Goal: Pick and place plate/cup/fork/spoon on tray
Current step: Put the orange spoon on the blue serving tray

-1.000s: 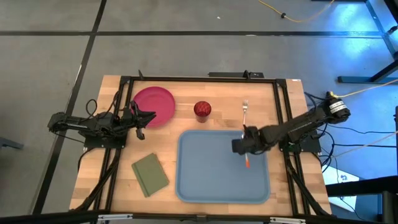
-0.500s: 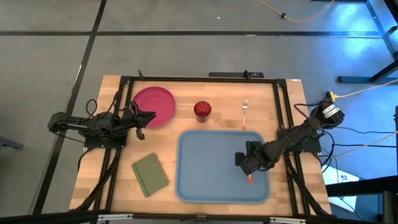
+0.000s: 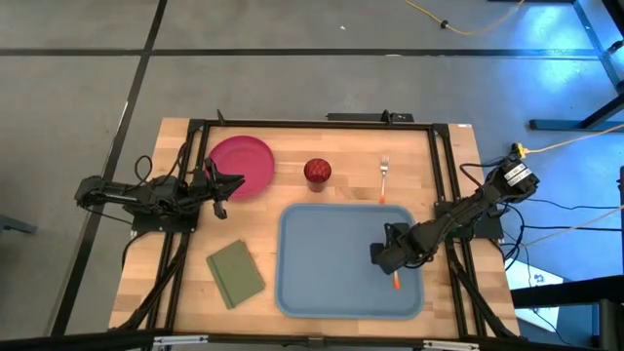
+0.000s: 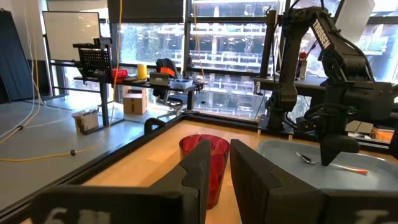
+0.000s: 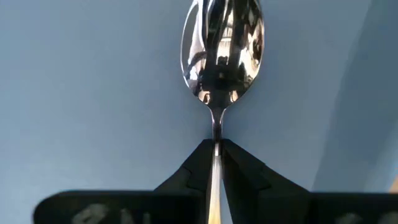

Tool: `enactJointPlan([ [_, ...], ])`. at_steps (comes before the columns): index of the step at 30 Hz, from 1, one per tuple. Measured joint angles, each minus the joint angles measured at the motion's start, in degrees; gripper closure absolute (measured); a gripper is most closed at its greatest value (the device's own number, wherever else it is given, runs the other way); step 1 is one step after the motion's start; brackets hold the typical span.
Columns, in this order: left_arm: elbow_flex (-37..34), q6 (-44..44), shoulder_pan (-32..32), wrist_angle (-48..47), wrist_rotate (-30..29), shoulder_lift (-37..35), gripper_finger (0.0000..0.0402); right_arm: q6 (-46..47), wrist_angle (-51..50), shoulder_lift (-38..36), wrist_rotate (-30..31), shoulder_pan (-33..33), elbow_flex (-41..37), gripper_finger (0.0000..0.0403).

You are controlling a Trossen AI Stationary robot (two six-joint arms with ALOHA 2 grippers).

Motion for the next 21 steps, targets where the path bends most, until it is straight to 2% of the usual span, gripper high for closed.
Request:
enactJointPlan([
  [21, 0.0, 0.0, 0.0, 0.0, 0.0, 0.0, 0.0346, -0.3, -1.5, 0.0, 0.0, 0.0, 0.0, 0.0361],
])
